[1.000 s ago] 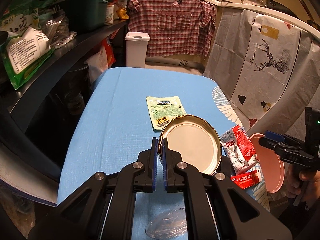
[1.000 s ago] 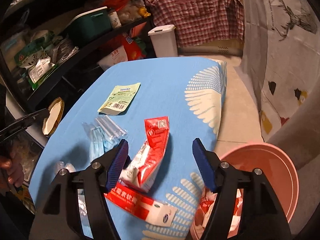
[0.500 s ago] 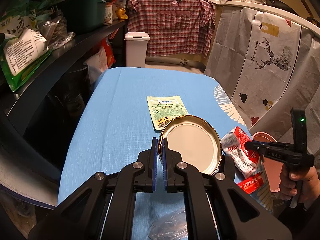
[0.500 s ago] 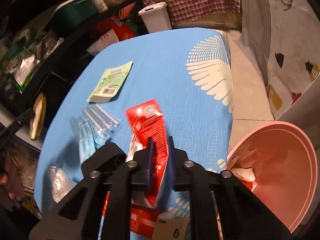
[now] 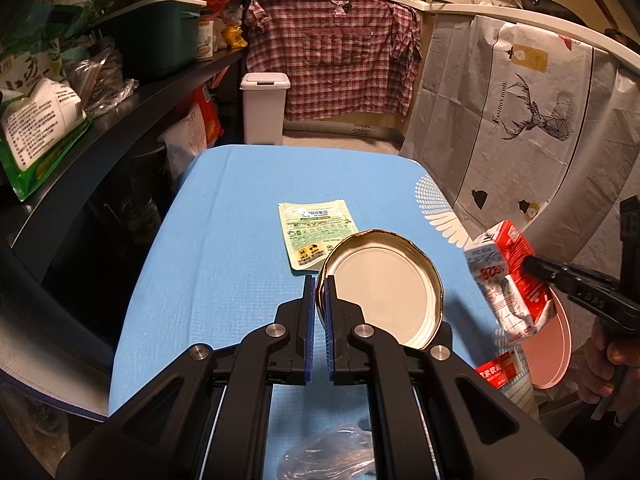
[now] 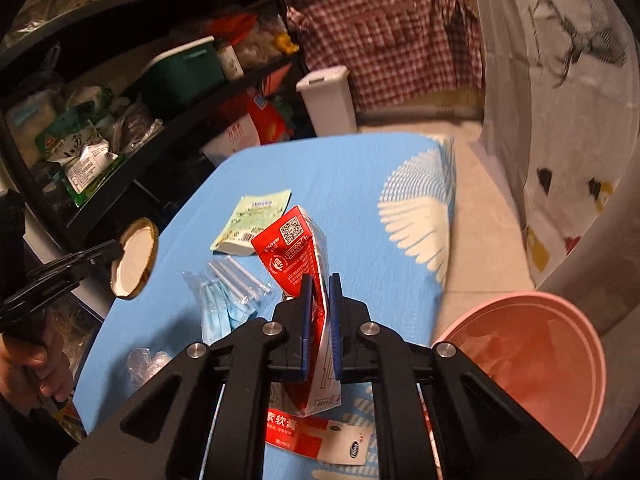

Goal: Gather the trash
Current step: 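Carry the jar lid with the left tool while the right tool carries the carton over the bin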

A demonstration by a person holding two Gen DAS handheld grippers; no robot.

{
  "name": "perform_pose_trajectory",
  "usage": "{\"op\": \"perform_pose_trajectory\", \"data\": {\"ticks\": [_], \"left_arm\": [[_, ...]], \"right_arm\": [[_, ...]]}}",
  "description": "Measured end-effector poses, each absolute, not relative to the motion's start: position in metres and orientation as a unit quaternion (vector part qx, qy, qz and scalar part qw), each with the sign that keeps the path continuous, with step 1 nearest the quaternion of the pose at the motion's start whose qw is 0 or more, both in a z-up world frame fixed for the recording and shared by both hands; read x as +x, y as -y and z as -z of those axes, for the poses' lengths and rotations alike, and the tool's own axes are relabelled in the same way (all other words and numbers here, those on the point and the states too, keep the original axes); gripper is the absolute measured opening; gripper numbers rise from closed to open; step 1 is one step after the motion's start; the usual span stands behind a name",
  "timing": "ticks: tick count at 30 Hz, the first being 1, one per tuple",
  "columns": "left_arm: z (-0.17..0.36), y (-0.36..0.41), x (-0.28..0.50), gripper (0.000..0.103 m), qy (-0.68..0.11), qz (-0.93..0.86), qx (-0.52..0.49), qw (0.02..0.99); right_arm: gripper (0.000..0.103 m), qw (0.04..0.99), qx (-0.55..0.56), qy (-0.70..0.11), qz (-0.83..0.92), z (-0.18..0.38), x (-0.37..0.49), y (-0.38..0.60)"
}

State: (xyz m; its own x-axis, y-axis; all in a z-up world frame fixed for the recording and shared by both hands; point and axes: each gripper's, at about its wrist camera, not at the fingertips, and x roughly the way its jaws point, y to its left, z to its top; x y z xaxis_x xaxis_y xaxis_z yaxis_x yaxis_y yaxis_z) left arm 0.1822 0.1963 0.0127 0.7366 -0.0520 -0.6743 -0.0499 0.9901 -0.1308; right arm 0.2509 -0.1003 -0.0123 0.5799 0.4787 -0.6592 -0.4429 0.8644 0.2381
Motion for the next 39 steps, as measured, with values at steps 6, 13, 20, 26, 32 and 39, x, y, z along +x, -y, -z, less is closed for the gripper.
{"op": "perform_pose_trajectory", "data": {"ticks": [6,13,20,26,32,39], "left_arm": [[-0.018,-0.188,0.181,0.004,-0.359,0.005,-0.069,0.931],[-0.025,-0.177,0.180,0.004,-0.352,0.013,-0.069,0.933],[-0.029,-0.161,0.183,0.004,-0.349,0.026,-0.067,0.934],[-0.032,-0.146,0.186,0.004,-0.347,0.041,-0.065,0.935],[-0.029,-0.130,0.191,0.004,-0.350,0.057,-0.060,0.933],[-0.029,-0.103,0.195,0.004,-0.353,0.082,-0.052,0.930]], "right_arm": [[0.009,0.905,0.016,-0.345,-0.247,-0.010,0.238,0.114],[0.009,0.922,0.017,-0.311,-0.229,-0.038,0.221,0.139],[0.009,0.936,-0.005,-0.289,-0.198,-0.047,0.207,0.162],[0.009,0.938,0.003,-0.296,-0.178,-0.039,0.207,0.177],[0.009,0.942,-0.003,-0.298,-0.157,-0.040,0.199,0.187],[0.009,0.946,-0.003,-0.300,-0.124,-0.045,0.185,0.215]]}}
